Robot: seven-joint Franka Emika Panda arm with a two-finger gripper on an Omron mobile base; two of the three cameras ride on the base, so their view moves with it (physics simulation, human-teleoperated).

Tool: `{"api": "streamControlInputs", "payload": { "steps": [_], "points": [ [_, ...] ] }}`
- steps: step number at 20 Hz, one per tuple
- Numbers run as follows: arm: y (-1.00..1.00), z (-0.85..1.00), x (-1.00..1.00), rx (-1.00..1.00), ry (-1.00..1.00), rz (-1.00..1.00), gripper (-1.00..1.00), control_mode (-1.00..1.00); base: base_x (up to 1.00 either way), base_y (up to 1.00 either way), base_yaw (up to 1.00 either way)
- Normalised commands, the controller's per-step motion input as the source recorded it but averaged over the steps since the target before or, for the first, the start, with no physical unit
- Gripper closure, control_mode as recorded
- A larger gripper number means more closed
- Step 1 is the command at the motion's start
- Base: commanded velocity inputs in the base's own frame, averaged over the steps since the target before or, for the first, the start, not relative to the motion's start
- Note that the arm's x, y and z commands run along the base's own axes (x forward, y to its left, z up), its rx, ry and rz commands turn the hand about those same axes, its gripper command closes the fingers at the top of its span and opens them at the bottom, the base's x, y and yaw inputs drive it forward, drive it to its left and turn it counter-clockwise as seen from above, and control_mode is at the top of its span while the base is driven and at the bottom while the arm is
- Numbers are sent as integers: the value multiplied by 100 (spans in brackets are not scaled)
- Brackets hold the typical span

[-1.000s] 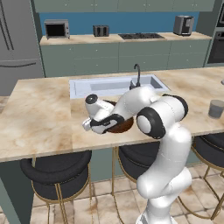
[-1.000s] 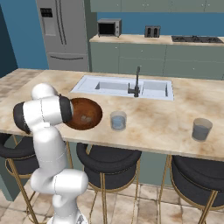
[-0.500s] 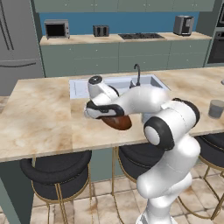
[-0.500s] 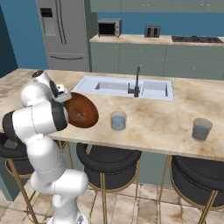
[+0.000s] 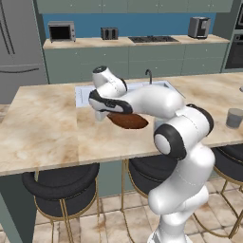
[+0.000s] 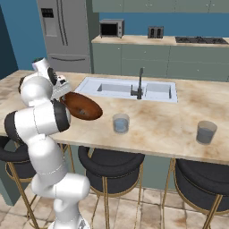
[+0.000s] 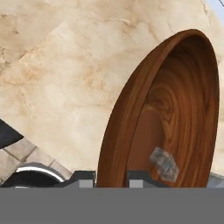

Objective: There are four ice cubes in the ice bowl. Place two ice cubes in each glass of water.

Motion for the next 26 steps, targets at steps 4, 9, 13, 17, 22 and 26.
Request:
{"api": "streamControlInputs", "payload": {
  "steps": [4,9,13,17,22,26],
  "points": [
    [0,0,-6,-33,0,16,100,-100,0,0,0],
    [-1,0,0,-23,-7,10,100,-100,0,0,0],
    [0,1,0,-13,-12,4,100,-100,0,0,0],
    [0,1,0,-4,-9,0,100,-100,0,0,0],
    [0,1,-2,-3,-9,0,100,-100,0,0,0],
    [-3,0,-1,0,-1,0,100,-100,0,0,0]
  ]
}}
